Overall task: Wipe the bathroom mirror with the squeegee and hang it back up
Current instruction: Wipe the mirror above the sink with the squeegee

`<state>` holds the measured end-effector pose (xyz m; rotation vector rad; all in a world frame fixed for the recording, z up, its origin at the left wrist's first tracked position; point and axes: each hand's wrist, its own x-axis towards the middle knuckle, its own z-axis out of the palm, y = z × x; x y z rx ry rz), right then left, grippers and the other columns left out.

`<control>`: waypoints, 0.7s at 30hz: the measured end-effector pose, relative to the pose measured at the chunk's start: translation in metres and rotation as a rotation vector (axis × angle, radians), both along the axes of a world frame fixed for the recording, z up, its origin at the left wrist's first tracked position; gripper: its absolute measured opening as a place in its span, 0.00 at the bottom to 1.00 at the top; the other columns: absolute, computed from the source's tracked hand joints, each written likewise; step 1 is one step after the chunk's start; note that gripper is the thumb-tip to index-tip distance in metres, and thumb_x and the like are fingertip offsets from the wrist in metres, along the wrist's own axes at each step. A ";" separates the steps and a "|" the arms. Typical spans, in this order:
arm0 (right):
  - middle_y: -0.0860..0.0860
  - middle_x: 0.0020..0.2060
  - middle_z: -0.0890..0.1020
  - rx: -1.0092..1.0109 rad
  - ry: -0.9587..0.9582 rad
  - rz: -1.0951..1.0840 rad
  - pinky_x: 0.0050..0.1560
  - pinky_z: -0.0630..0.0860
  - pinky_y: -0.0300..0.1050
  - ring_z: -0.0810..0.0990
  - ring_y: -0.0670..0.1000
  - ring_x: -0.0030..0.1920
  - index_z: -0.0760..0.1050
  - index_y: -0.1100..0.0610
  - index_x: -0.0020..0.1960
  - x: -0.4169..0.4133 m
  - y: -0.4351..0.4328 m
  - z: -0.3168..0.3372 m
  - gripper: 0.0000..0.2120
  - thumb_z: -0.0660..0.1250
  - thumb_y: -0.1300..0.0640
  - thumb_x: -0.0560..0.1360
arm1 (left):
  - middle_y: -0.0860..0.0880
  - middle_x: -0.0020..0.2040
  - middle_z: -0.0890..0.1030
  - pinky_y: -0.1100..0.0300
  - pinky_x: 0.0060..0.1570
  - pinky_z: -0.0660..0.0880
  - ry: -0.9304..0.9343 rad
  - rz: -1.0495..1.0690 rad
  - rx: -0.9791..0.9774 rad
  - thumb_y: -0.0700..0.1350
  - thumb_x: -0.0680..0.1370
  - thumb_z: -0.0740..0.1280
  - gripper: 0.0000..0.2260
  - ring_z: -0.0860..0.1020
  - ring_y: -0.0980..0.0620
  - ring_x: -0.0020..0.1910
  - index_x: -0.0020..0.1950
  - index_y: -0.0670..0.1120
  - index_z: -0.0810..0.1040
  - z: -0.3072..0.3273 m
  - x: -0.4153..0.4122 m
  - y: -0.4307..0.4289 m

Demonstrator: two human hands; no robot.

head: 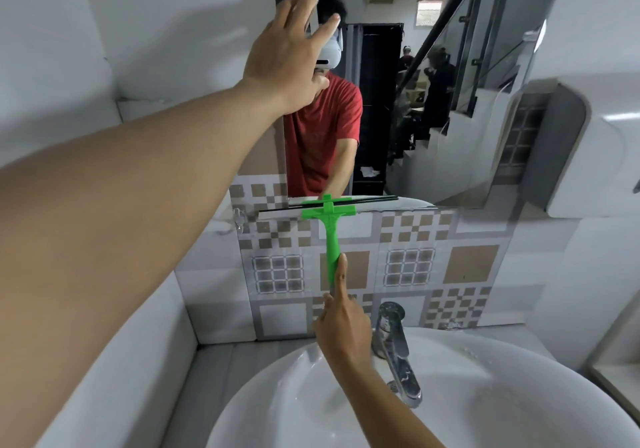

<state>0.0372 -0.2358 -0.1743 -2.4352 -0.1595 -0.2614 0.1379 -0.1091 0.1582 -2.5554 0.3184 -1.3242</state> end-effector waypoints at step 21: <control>0.52 0.48 0.84 -0.049 0.089 -0.033 0.35 0.76 0.45 0.81 0.52 0.41 0.42 0.53 0.82 -0.036 -0.038 0.028 0.36 0.60 0.58 0.83 | 0.39 0.82 0.55 0.41 0.76 0.61 0.072 0.000 0.002 0.55 0.73 0.76 0.43 0.56 0.35 0.79 0.81 0.48 0.58 -0.034 -0.004 -0.011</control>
